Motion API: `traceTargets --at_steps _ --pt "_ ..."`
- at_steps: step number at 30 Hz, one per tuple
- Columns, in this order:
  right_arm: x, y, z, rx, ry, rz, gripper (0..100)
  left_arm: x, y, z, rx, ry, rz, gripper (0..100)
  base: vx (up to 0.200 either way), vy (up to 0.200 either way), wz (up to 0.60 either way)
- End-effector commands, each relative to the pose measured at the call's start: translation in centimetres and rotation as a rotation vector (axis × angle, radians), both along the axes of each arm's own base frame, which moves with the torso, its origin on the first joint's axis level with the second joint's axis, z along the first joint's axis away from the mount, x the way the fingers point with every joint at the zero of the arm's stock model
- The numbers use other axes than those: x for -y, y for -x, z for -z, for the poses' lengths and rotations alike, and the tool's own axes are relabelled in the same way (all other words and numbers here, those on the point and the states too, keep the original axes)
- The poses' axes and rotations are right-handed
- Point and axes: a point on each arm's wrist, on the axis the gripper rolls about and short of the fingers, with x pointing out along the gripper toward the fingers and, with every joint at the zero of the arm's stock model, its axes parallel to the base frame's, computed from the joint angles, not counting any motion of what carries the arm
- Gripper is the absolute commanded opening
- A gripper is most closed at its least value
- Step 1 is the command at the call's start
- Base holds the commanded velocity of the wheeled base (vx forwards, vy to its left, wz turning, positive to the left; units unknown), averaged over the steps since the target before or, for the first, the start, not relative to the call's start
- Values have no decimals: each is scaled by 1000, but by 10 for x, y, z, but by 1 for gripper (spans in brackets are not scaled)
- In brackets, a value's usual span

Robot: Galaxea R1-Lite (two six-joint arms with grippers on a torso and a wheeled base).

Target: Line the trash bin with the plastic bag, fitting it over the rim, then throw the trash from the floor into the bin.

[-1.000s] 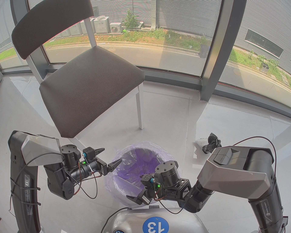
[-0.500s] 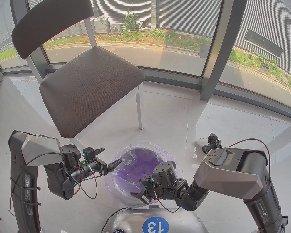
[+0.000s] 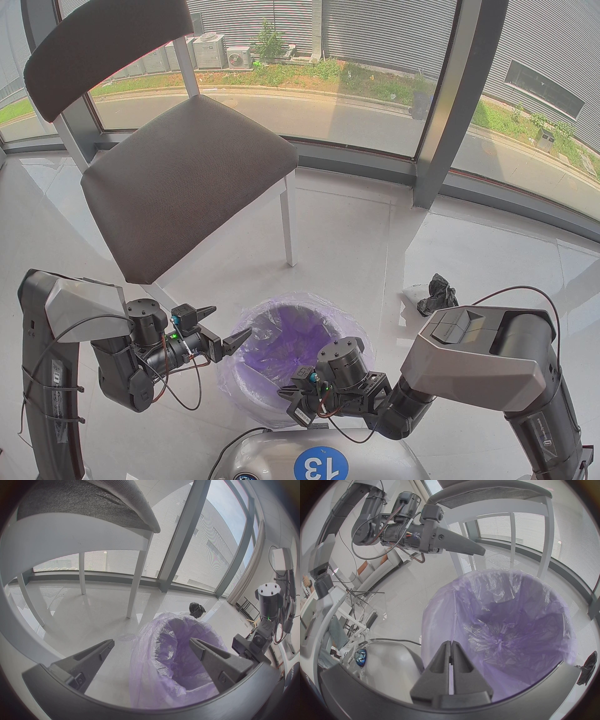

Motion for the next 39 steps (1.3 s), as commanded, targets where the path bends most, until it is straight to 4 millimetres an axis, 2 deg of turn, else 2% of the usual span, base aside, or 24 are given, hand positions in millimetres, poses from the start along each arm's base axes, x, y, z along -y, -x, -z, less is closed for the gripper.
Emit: traceTargets --at_steps 1,3,5,8,11,28,33,39 --pt "-4 12 -7 0 -1 -28 0 0 0 -2 17 3 0 100 0 0 0" --pt "-8 19 -2 -11 11 -46 0 1 0 -1 15 3 2 100 0 0 0" --pt "-8 20 -1 -13 13 -49 0 1 0 -1 15 3 2 100 0 0 0" --pt "-9 20 14 -32 33 -52 0 1 0 -1 15 3 2 100 0 0 0" --pt "-8 21 20 -46 43 -53 0 1 0 0 14 3 2 100 0 0 0" --pt "-4 25 23 -108 108 -63 0 2 -1 1 12 2 6 100 0 0 0" --pt "-7 15 21 -91 87 -48 0 2 -1 0 17 3 6 100 0 0 0" --pt "2 1 19 -74 84 -14 0 1 -2 -1 21 4 0 100 0 0 0"
